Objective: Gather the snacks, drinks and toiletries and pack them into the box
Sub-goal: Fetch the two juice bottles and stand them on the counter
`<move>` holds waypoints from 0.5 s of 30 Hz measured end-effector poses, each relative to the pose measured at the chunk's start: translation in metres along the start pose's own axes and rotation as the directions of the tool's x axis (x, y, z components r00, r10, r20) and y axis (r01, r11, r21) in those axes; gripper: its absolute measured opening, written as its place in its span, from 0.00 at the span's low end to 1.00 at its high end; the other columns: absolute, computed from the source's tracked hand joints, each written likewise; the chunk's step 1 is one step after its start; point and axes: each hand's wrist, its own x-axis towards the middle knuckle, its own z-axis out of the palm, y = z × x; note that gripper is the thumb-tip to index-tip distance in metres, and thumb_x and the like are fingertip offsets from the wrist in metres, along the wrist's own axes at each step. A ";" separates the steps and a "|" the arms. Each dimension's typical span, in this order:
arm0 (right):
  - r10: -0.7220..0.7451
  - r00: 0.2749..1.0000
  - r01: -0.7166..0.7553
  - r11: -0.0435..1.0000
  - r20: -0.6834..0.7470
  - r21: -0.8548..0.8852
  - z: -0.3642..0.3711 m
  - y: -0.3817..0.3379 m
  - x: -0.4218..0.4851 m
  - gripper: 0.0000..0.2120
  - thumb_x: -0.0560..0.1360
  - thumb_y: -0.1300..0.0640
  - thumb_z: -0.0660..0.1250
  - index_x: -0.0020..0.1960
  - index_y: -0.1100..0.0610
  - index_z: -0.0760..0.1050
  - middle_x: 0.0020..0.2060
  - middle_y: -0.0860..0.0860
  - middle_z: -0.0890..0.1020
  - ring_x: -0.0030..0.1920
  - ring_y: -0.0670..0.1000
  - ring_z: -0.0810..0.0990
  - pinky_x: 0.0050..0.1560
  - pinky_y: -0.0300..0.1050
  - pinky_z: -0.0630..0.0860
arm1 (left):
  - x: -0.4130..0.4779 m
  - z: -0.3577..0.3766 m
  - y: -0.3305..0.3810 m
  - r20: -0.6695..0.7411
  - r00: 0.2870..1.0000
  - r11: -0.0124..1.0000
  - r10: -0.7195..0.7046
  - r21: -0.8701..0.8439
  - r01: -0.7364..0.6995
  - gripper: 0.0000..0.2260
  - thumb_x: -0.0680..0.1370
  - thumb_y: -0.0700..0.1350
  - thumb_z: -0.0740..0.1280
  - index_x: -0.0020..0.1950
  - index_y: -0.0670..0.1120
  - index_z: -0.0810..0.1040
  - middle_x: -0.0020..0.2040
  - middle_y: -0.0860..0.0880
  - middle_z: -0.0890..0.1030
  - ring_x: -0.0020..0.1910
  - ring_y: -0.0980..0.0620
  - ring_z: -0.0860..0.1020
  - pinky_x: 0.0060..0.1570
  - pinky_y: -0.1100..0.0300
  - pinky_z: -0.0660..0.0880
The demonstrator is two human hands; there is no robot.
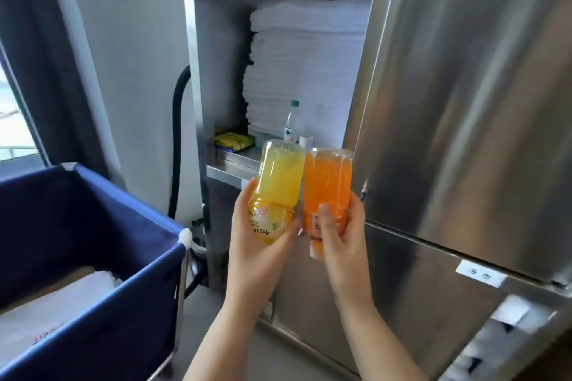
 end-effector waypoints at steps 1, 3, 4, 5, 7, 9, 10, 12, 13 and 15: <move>0.005 1.000 -0.005 1.000 0.024 0.010 0.010 0.007 0.006 0.25 0.73 0.39 0.62 0.68 0.43 0.63 0.55 0.40 0.79 0.53 0.40 0.79 0.46 0.38 0.79 | 0.007 -0.008 -0.006 -0.017 1.000 1.000 -0.003 0.009 0.003 0.31 0.68 0.48 0.76 0.67 0.58 0.66 0.60 0.55 0.76 0.59 0.54 0.76 0.57 0.52 0.76; 0.014 0.998 -0.016 1.000 0.062 0.025 0.031 0.023 0.020 0.25 0.73 0.40 0.61 0.68 0.43 0.63 0.56 0.39 0.78 0.53 0.39 0.79 0.45 0.32 0.77 | 0.022 -0.023 -0.019 -0.042 0.999 1.000 0.000 0.020 0.000 0.31 0.69 0.43 0.75 0.67 0.58 0.66 0.59 0.54 0.77 0.57 0.54 0.78 0.54 0.54 0.77; 0.016 0.997 -0.019 0.999 0.073 0.033 0.040 0.032 0.027 0.25 0.73 0.41 0.61 0.69 0.44 0.63 0.56 0.39 0.78 0.53 0.38 0.79 0.45 0.29 0.75 | 0.029 -0.029 -0.026 -0.051 0.999 1.000 -0.001 0.024 0.002 0.31 0.69 0.42 0.75 0.68 0.57 0.65 0.59 0.53 0.77 0.56 0.53 0.78 0.53 0.55 0.77; 0.013 0.997 -0.016 0.999 0.078 0.037 0.049 0.042 0.035 0.25 0.74 0.43 0.61 0.69 0.46 0.63 0.55 0.38 0.78 0.52 0.36 0.78 0.44 0.27 0.74 | 0.038 -0.033 -0.034 -0.062 0.998 1.000 -0.005 0.028 0.006 0.32 0.69 0.42 0.75 0.68 0.56 0.65 0.59 0.53 0.77 0.56 0.53 0.78 0.52 0.57 0.77; 0.007 0.995 -0.011 0.999 0.099 0.032 0.065 0.061 0.054 0.23 0.76 0.45 0.61 0.69 0.48 0.63 0.53 0.38 0.78 0.49 0.32 0.78 0.41 0.22 0.71 | 0.058 -0.040 -0.050 -0.089 0.996 0.999 -0.006 0.048 0.010 0.33 0.68 0.43 0.75 0.69 0.53 0.65 0.59 0.51 0.77 0.56 0.52 0.78 0.52 0.57 0.77; 0.025 0.990 -0.038 0.996 0.142 0.084 0.080 0.080 0.078 0.23 0.76 0.45 0.61 0.69 0.46 0.62 0.54 0.39 0.78 0.50 0.35 0.79 0.44 0.27 0.75 | 0.082 -0.043 -0.070 -0.116 0.993 0.997 -0.006 0.080 0.016 0.33 0.68 0.40 0.75 0.69 0.51 0.64 0.60 0.49 0.76 0.57 0.52 0.78 0.53 0.56 0.77; 0.036 0.986 -0.056 0.992 0.161 0.117 0.086 0.090 0.092 0.23 0.76 0.45 0.60 0.69 0.45 0.61 0.56 0.39 0.78 0.52 0.37 0.79 0.47 0.31 0.77 | 0.095 -0.043 -0.080 -0.128 0.992 0.996 -0.008 0.089 0.020 0.33 0.69 0.39 0.74 0.69 0.51 0.64 0.61 0.49 0.76 0.57 0.52 0.78 0.53 0.56 0.77; 0.035 0.984 -0.060 0.989 0.177 0.139 0.099 0.108 0.125 0.23 0.75 0.44 0.61 0.69 0.44 0.61 0.57 0.39 0.78 0.53 0.38 0.79 0.49 0.33 0.77 | 0.126 -0.040 -0.099 -0.149 0.989 0.995 -0.018 0.090 0.031 0.33 0.69 0.40 0.75 0.69 0.51 0.64 0.61 0.48 0.76 0.57 0.51 0.78 0.50 0.59 0.77; 0.027 0.983 -0.054 0.988 0.181 0.146 0.104 0.117 0.144 0.23 0.75 0.44 0.61 0.69 0.44 0.62 0.57 0.39 0.78 0.53 0.38 0.79 0.48 0.32 0.77 | 0.144 -0.037 -0.107 -0.157 0.987 0.995 -0.022 0.097 0.037 0.33 0.68 0.41 0.75 0.69 0.51 0.64 0.61 0.48 0.76 0.57 0.51 0.78 0.48 0.61 0.77; 0.023 0.983 -0.054 0.985 0.182 0.164 0.114 0.130 0.181 0.24 0.75 0.44 0.61 0.69 0.45 0.61 0.56 0.39 0.78 0.53 0.38 0.79 0.47 0.30 0.76 | 0.182 -0.032 -0.122 -0.163 0.986 0.993 -0.031 0.110 0.050 0.33 0.68 0.43 0.75 0.69 0.52 0.65 0.60 0.49 0.77 0.56 0.52 0.78 0.47 0.62 0.77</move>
